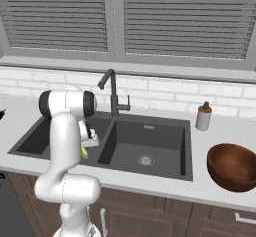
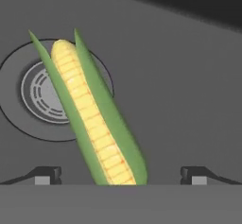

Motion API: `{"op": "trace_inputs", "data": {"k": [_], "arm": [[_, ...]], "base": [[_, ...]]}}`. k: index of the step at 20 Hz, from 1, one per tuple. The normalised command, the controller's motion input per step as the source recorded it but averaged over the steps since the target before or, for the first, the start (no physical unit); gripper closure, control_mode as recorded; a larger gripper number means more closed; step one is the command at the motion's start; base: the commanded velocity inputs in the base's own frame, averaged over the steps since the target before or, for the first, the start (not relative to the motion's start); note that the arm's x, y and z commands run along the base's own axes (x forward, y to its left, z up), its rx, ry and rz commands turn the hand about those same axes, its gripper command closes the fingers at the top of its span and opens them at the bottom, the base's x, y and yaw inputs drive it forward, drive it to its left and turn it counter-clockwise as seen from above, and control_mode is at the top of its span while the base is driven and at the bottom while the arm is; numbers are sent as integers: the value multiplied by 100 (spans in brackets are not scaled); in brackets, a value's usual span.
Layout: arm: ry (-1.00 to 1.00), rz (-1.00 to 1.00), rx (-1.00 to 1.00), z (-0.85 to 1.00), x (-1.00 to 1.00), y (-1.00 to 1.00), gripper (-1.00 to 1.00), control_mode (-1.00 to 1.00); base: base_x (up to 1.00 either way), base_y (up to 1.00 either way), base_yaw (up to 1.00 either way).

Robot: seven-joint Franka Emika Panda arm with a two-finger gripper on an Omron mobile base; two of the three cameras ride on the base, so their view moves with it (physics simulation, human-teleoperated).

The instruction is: Pick the corn from the sink and place it in the bowl. Then pick the bowl and place it in the microwave. Then close the microwave door and press the start button.

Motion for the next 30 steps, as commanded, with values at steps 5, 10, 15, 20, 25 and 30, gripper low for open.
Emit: {"op": "trace_inputs", "data": {"k": [5, 10, 15, 20, 25, 30], "arm": [[0, 0, 0, -23, 8, 0, -100, -100], [0, 0, 0, -32, 0, 0, -100, -100], [0, 0, 0, -35, 0, 0, -100, -100], [0, 0, 0, -37, 0, 4, 100, -100], [3, 0, 0, -15, 1, 3, 100, -100], [0, 0, 0, 2, -22, 0, 100, -100]], "base": [[0, 0, 0], [0, 0, 0], [0, 0, 0], [0, 0, 0], [0, 0, 0], [0, 0, 0]]}}
